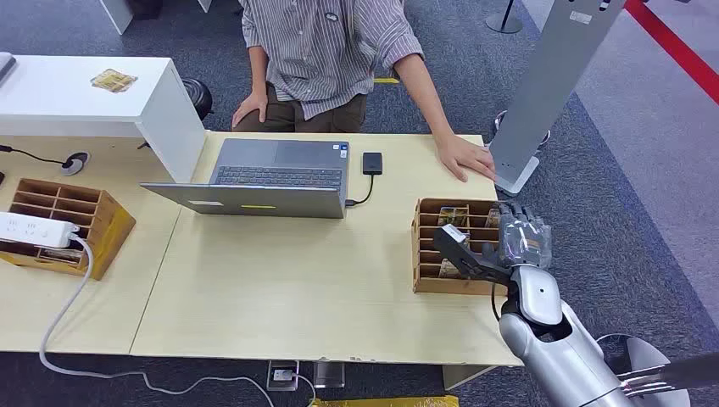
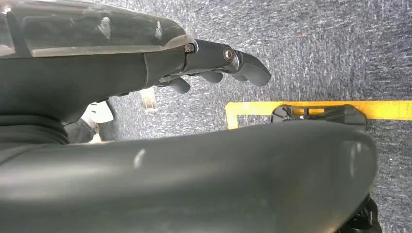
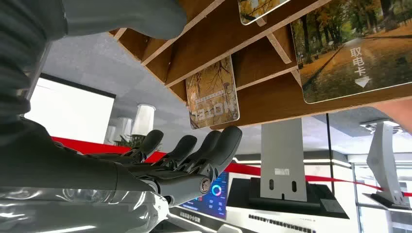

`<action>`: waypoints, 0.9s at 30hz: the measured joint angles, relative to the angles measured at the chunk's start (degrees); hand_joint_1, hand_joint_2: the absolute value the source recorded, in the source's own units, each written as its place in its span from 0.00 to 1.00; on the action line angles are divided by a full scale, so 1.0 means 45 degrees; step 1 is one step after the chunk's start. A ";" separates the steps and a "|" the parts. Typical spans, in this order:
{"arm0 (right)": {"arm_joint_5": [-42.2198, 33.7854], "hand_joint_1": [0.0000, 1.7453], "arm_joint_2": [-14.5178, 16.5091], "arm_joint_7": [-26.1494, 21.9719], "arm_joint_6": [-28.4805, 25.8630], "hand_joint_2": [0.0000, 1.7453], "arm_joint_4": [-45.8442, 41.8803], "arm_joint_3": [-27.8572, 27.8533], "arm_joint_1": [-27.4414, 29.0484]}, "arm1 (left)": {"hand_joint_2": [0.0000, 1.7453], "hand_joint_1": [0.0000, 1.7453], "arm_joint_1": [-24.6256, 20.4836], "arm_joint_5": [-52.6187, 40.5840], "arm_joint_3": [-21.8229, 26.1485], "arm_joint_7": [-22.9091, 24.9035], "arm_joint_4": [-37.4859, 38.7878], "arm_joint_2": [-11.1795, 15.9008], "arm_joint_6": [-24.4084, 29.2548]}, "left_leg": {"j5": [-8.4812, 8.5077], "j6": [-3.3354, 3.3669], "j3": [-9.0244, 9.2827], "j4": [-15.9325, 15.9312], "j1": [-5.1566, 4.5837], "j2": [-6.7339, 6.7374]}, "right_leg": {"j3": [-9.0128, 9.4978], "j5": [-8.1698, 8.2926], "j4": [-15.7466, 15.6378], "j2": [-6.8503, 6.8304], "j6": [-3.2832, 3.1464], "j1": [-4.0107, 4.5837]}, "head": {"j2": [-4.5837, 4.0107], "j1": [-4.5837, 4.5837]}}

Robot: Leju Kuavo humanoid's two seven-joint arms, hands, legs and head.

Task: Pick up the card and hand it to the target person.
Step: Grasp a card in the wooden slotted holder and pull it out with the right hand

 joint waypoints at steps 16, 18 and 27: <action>-0.0102 0.19 -0.0103 0.0081 0.0098 1.00 0.0180 -0.0067 -0.0007 | 0.00 0.00 -0.0001 0.0000 -0.0008 0.0000 0.0000 0.0000 -0.0022 | 0.0000 0.0000 0.0002 0.0001 0.0000 0.0000 | 0.0001 0.0000 0.0000 0.0000 0.0000 0.0000 | 0.0000 -0.0002; -0.0154 0.17 -0.0123 0.0074 0.0079 1.00 0.0211 -0.0079 -0.0019 | 0.00 0.00 -0.0001 0.0000 -0.0010 0.0000 0.0000 0.0000 -0.0024 | 0.0000 0.0000 0.0002 0.0001 0.0000 0.0000 | 0.0001 0.0000 0.0000 0.0000 0.0000 0.0000 | 0.0000 -0.0004; -0.0287 0.21 -0.0134 0.0034 0.0022 1.00 0.0306 -0.0085 -0.0077 | 0.00 0.00 -0.0001 0.0000 -0.0015 0.0029 0.0000 0.0000 -0.0029 | 0.0000 0.0000 0.0012 0.0001 0.0000 0.0000 | 0.0010 0.0001 0.0000 0.0000 0.0001 0.0000 | 0.0000 -0.0005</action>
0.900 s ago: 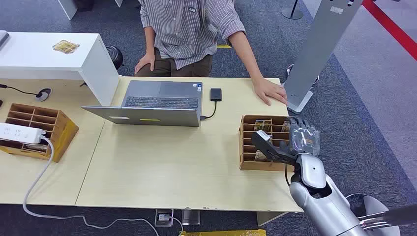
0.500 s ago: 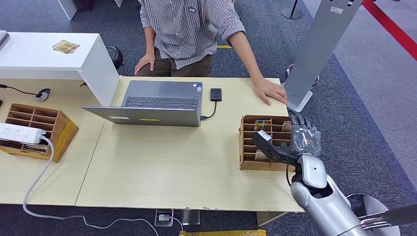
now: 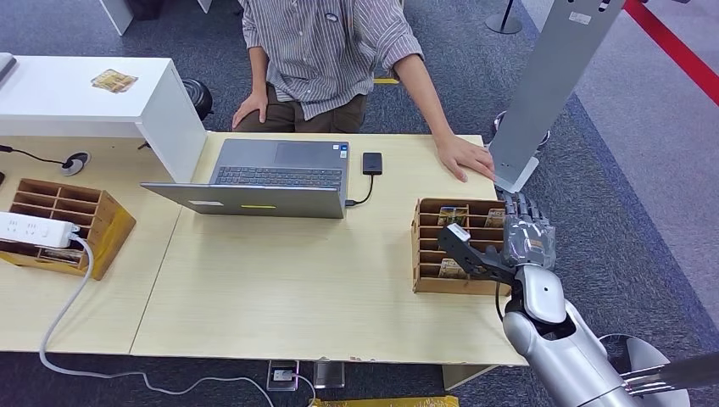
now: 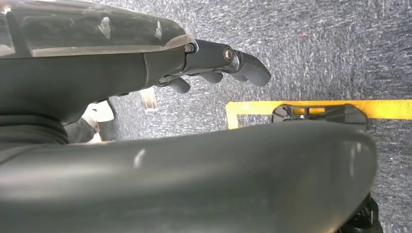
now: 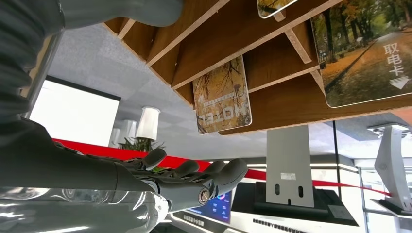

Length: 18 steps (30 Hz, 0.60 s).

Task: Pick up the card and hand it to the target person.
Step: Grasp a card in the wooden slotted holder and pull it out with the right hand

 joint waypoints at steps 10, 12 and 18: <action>-0.0109 0.34 0.0000 -0.0012 -0.0007 1.00 0.0051 0.0001 0.0006 | 0.00 0.00 0.0000 0.0000 0.0000 -0.0013 0.0000 0.0000 -0.0007 | 0.0000 0.0000 0.0002 0.0001 0.0000 0.0001 | 0.0002 0.0001 0.0000 0.0001 0.0000 0.0000 | 0.0000 0.0001; -0.0132 0.35 0.0000 -0.0028 -0.0007 1.00 0.0079 0.0002 0.0011 | 0.00 0.00 0.0001 0.0000 0.0000 -0.0019 0.0000 0.0000 -0.0010 | 0.0000 0.0000 0.0002 0.0001 0.0000 0.0001 | 0.0002 0.0001 0.0000 0.0001 0.0000 0.0000 | 0.0000 0.0004; -0.0172 0.37 -0.0002 -0.0040 -0.0012 1.00 0.0152 0.0002 0.0015 | 0.00 0.00 0.0001 0.0000 -0.0019 -0.0023 0.0000 0.0000 -0.0010 | 0.0000 0.0000 0.0001 0.0002 0.0000 0.0000 | 0.0001 0.0000 0.0000 0.0000 0.0000 0.0000 | 0.0000 0.0000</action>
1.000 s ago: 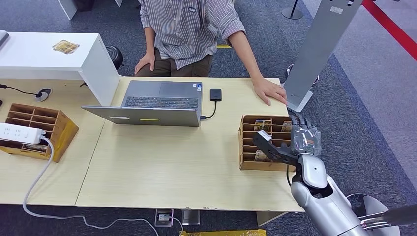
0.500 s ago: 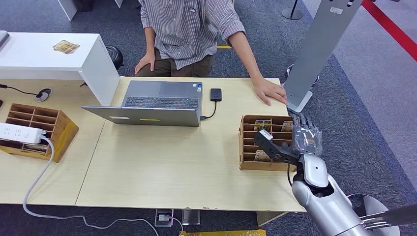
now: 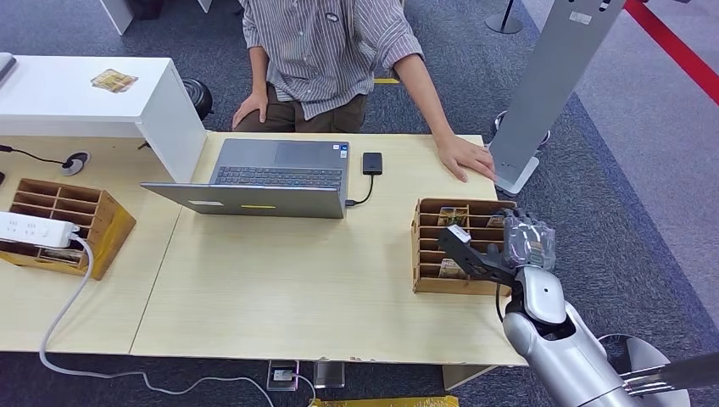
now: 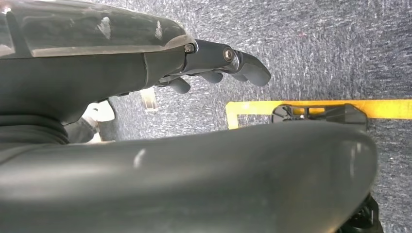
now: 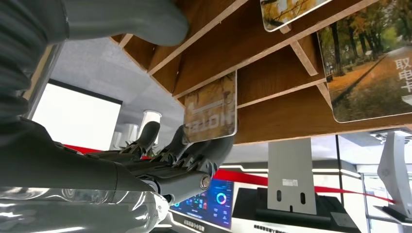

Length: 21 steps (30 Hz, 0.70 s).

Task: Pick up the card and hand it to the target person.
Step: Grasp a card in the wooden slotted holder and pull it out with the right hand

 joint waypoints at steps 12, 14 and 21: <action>-0.0026 0.36 -0.0002 -0.0029 0.0000 1.00 0.0033 0.0000 -0.0005 | 0.00 0.00 -0.0001 0.0000 -0.0163 -0.0006 0.0000 0.0000 -0.0002 | 0.0000 0.0000 0.0001 0.0000 0.0000 0.0000 | 0.0001 0.0000 0.0000 0.0000 0.0000 0.0000 | 0.0000 0.0002; -0.0027 0.37 -0.0002 -0.0042 0.0000 1.00 0.0033 0.0000 -0.0007 | 0.00 0.00 -0.0001 0.0000 -0.0165 -0.0006 0.0000 0.0000 -0.0004 | 0.0000 0.0000 0.0002 0.0000 0.0000 0.0000 | 0.0001 0.0000 0.0000 0.0000 0.0000 0.0000 | 0.0000 0.0002; 0.0120 0.65 -0.0005 -0.0079 -0.0311 1.00 -0.0030 -0.0004 0.0007 | 0.00 0.00 0.0000 0.0000 -0.0165 -0.0006 0.0000 0.0000 0.0000 | 0.0000 0.0000 0.0001 0.0000 0.0000 0.0000 | 0.0000 0.0000 0.0000 0.0000 0.0000 0.0000 | 0.0000 0.0002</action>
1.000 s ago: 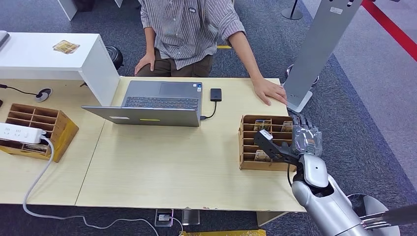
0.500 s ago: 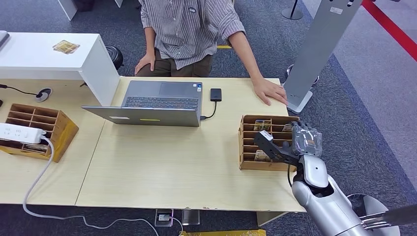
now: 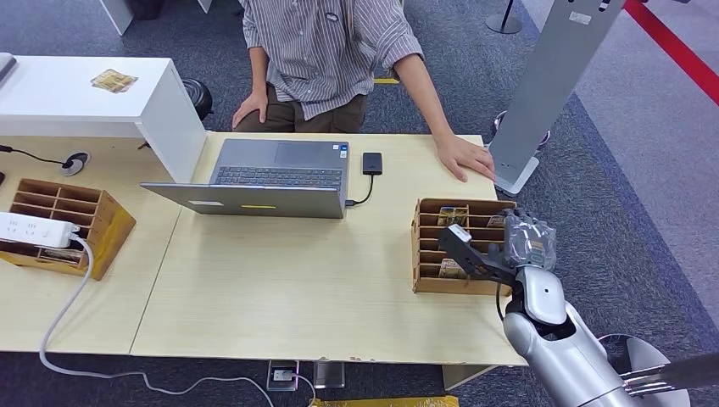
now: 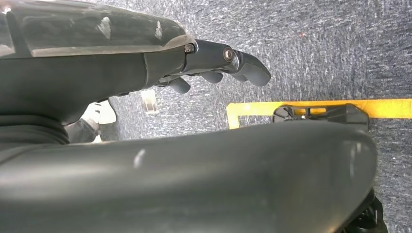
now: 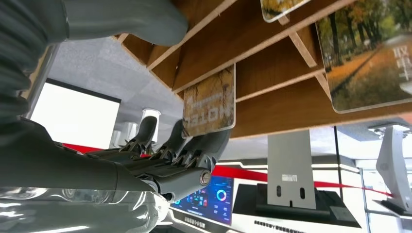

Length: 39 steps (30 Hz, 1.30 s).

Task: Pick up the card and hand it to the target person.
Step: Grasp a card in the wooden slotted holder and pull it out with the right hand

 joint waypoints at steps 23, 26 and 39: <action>0.0182 0.84 -0.0066 -0.0012 -0.0250 1.00 -0.0787 -0.0051 0.0072 | 1.00 0.00 0.0000 0.0022 -0.0038 -0.0115 0.0000 0.0002 -0.0158 | 0.0000 0.0000 0.0001 0.0000 0.0000 0.0000 | 0.0000 0.0000 0.0000 0.0000 0.0000 0.0000 | 0.0000 -0.0004; 0.0097 0.84 -0.0073 -0.0014 -0.0252 1.00 -0.0787 -0.0055 0.0076 | 1.00 0.00 -0.0002 -0.0004 -0.0047 -0.0330 0.0000 0.0005 -0.0322 | 0.0000 0.0000 0.0001 0.0000 0.0000 0.0000 | 0.0000 0.0000 0.0000 0.0000 0.0000 0.0000 | 0.0000 -0.0006; -0.1540 0.84 -0.0556 0.0641 0.0613 1.00 -0.2446 -0.0341 0.0294 | 1.00 0.00 0.0012 0.0240 -0.0078 -0.0219 0.0000 0.0095 -0.0117 | 0.0000 0.0000 0.0001 0.0005 0.0000 0.0000 | -0.0002 0.0000 0.0000 0.0000 0.0000 -0.0001 | 0.0000 -0.0005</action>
